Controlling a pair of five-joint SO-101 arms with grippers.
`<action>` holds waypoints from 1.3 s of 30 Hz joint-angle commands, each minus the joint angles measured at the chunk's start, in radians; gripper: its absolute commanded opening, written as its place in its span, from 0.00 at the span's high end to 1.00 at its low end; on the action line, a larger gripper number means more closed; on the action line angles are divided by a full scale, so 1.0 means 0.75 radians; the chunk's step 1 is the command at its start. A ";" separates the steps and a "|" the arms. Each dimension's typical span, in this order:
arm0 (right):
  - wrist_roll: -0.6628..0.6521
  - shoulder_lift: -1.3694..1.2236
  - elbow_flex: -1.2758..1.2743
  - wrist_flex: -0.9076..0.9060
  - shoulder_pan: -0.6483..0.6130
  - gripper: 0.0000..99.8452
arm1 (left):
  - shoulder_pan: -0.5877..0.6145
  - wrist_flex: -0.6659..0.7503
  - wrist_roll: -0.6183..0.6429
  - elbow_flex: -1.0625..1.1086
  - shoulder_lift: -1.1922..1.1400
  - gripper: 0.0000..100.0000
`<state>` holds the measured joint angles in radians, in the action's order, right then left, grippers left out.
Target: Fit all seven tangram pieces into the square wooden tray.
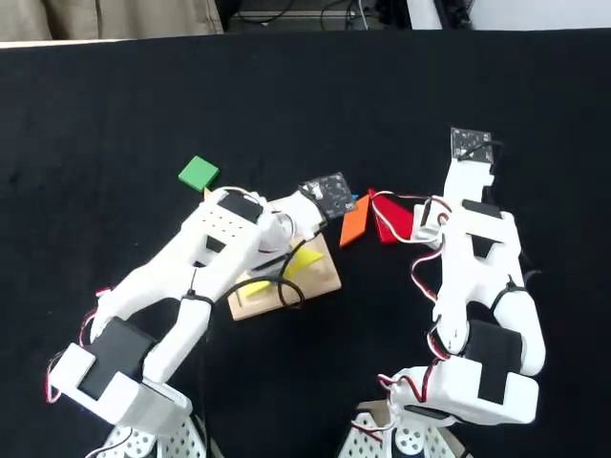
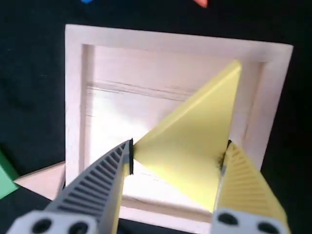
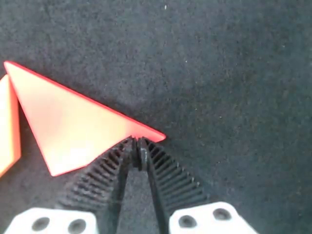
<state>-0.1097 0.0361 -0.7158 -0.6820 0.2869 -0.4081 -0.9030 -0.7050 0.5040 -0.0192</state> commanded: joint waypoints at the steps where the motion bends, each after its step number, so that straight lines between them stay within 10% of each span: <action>1: 0.006 0.013 0.071 0.002 0.023 0.99 | -0.028 -0.137 -0.008 -0.028 0.010 0.90; 26: -0.057 0.013 0.054 0.004 0.012 0.99 | -0.032 -0.389 -0.035 -0.292 0.012 0.64; 33: -0.057 0.015 0.056 0.004 0.014 0.99 | 0.038 -0.299 -0.078 -0.289 0.027 0.66; 39: -0.057 0.015 0.056 0.004 0.014 0.99 | 0.214 0.033 0.184 -0.269 -0.012 0.87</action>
<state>-0.1404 0.0361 -0.7158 -0.6820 0.2869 -0.3130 -1.0242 -0.6836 0.3076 -0.0207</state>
